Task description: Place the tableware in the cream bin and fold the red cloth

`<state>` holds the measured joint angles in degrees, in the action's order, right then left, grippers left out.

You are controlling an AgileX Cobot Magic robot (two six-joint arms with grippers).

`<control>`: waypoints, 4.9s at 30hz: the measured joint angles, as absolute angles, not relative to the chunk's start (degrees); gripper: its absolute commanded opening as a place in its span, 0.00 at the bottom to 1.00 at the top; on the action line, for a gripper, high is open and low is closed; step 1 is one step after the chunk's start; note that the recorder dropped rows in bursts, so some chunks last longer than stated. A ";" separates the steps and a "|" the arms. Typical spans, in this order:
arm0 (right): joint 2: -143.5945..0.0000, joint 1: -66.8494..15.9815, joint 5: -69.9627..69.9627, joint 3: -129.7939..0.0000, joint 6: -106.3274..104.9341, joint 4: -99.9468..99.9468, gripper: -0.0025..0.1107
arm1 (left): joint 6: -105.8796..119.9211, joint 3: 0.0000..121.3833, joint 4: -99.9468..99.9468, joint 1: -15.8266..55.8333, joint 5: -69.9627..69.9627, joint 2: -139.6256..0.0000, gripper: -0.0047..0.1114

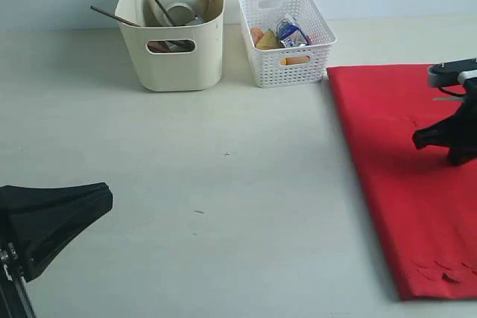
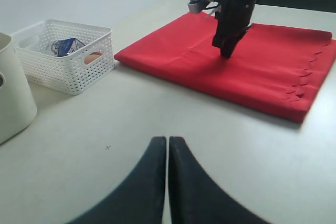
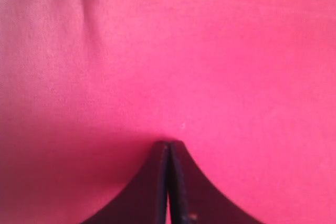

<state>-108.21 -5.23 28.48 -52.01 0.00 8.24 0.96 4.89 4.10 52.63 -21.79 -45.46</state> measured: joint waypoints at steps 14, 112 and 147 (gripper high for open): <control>-125.78 -5.13 27.56 -81.01 -1.84 8.12 0.02 | 0.96 4.89 4.10 52.63 -21.79 -45.46 0.07; -44.45 -8.19 26.91 -35.21 -18.44 -36.44 0.02 | -4.56 -0.03 9.33 1.78 7.23 -0.38 0.07; -44.45 -8.19 26.91 -35.21 -18.44 -36.44 0.02 | -2.24 -0.03 1.08 1.78 10.97 -0.38 0.07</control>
